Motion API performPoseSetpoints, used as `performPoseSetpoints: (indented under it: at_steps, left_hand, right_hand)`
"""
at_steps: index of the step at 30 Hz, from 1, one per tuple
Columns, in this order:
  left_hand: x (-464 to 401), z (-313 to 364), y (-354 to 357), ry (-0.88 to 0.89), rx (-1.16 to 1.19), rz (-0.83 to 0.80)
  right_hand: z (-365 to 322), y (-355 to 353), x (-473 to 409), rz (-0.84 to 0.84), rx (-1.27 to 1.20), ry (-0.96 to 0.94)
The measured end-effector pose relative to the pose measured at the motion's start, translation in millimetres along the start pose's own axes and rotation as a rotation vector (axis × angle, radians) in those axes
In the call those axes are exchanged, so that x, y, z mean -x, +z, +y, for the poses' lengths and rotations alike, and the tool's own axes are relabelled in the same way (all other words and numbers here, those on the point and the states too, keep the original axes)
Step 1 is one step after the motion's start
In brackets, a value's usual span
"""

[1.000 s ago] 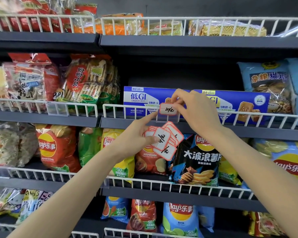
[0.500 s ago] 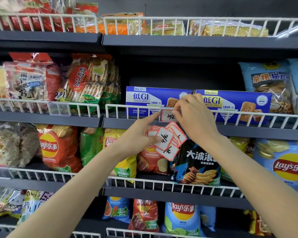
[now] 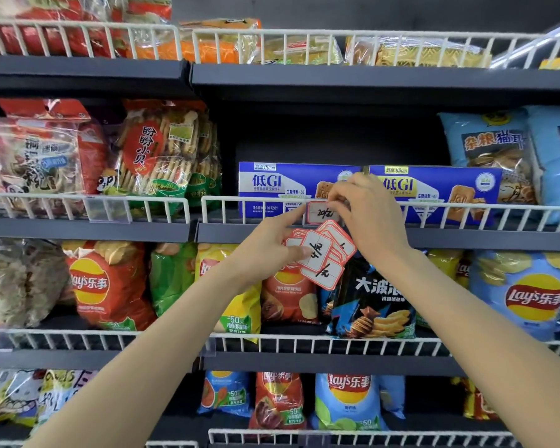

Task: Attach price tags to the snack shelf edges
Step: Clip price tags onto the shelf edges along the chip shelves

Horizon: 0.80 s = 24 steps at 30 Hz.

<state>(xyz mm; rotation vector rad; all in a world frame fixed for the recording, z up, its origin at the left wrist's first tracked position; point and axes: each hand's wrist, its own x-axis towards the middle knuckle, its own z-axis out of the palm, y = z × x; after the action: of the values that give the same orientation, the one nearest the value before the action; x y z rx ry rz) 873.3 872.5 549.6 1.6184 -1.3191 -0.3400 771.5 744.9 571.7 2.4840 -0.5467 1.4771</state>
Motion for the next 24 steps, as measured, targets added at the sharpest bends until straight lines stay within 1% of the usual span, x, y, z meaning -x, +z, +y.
performPoseSetpoints:
  at_steps: [3, 5, 9, 12, 14, 21, 24]
  left_hand:
    - [1, 2, 0, -0.008, 0.019, -0.005]
    - [2, 3, 0, -0.015, 0.017, -0.003]
    - [2, 5, 3, -0.039, 0.019, 0.0]
    - [3, 8, 5, -0.049, 0.014, 0.014]
    - [3, 9, 6, -0.052, 0.02, 0.025]
    - [5, 9, 7, -0.052, 0.025, 0.034]
    - [6, 9, 7, -0.056, 0.016, 0.039]
  right_hand:
    - [0, -5, -3, -0.04, -0.028, -0.028]
    - [2, -9, -7, -0.079, 0.007, -0.043]
    - [5, -14, -13, -0.149, 0.148, -0.094]
    - [1, -17, -11, -0.174, 0.301, -0.18]
    - [0, -18, -8, -0.179, 0.357, -0.214]
    - [0, -20, -8, -0.194, 0.391, -0.218]
    - [0, -21, -12, -0.232, 0.405, -0.266]
